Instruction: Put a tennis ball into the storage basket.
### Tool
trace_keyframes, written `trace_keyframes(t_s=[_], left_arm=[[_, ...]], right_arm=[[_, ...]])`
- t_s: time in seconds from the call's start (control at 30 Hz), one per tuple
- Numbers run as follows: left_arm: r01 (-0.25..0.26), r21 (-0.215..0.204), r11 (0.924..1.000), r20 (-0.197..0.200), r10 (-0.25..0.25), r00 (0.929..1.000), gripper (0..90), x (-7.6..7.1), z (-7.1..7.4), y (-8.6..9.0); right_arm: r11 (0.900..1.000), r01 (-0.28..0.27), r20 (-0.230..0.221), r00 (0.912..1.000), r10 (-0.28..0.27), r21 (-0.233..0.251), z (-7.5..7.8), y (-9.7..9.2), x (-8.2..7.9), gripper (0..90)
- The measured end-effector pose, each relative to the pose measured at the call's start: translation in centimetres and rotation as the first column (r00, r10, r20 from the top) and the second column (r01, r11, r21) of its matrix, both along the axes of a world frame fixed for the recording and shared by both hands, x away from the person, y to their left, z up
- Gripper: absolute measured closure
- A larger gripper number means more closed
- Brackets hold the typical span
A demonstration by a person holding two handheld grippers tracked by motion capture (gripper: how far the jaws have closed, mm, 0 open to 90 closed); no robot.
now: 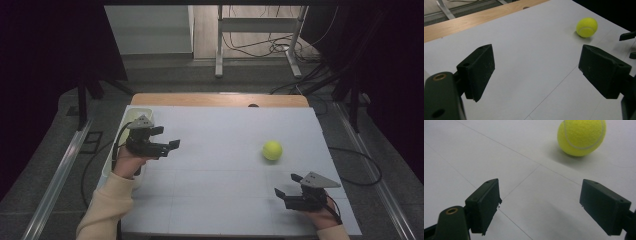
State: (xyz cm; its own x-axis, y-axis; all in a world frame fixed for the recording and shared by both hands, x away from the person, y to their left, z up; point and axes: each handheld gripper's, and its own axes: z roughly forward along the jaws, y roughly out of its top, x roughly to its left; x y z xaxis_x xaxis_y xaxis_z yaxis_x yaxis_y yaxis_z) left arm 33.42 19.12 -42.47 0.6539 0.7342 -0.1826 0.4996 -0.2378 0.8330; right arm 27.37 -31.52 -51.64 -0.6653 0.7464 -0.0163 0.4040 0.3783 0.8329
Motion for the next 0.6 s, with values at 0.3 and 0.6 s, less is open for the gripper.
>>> trace_keyframes(t_s=[0.3,0.6], left_arm=[[0.033,0.005,0.9994,0.001,-0.033,0.9995,14.0,-0.1,-0.1,-1.5],[0.086,0.011,0.9962,-0.013,-0.086,0.9962,13.9,0.0,-0.5,-3.6]], right_arm=[[1.0000,0.000,0.001,1.0000,0.000,-0.003,0.0,0.0,0.0,17.2],[0.9999,0.006,-0.003,1.0000,-0.006,0.010,0.0,-0.3,0.0,17.2]])
